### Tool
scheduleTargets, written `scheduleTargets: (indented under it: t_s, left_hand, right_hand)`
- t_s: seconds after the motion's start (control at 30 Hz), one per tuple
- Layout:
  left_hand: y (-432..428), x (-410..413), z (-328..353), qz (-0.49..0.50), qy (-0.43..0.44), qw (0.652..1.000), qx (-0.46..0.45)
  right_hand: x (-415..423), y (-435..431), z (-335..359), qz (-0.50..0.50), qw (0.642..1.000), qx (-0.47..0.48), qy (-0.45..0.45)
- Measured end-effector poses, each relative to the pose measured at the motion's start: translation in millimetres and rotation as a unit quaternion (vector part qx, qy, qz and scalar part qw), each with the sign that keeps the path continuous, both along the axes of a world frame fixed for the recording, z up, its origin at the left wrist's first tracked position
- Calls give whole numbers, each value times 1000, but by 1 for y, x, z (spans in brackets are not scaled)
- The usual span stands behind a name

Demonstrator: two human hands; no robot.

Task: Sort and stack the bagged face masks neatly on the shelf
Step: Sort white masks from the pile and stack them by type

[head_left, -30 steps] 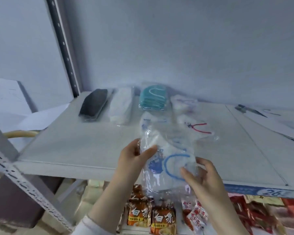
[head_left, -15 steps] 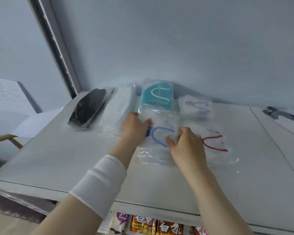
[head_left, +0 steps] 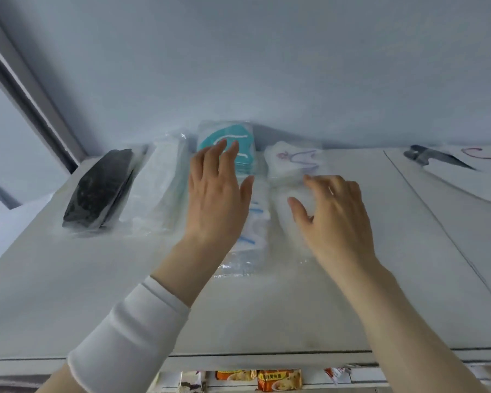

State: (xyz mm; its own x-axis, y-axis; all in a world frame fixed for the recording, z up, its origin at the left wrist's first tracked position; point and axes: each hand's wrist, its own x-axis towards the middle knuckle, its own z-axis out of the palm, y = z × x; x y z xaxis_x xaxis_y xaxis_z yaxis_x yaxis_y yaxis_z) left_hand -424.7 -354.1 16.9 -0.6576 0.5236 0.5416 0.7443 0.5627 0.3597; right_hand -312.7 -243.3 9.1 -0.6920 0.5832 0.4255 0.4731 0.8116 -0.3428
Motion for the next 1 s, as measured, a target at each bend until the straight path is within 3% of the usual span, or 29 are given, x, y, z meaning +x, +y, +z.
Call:
scheduleTargets:
  t_s: [0.23, 0.43, 0.7, 0.9, 1.0]
  left_hand:
    - [112, 70, -1, -174, -6, 980, -94]
    - [241, 184, -4, -251, 17, 959, -127]
    - [369, 323, -22, -286, -18, 940, -183]
    - [431, 343, -28, -259, -65, 943, -199]
    - [463, 330, -27, -256, -42, 940, -222]
  right_hand:
    - [102, 100, 0, -63, 994, -25, -82]
    - [242, 212, -9, -142, 986, -38, -79]
    - [398, 328, -26, -180, 979, -71, -69]
    - [422, 391, -30, -156, 978, -130, -51]
    - [417, 423, -26, -138, 979, -142, -44]
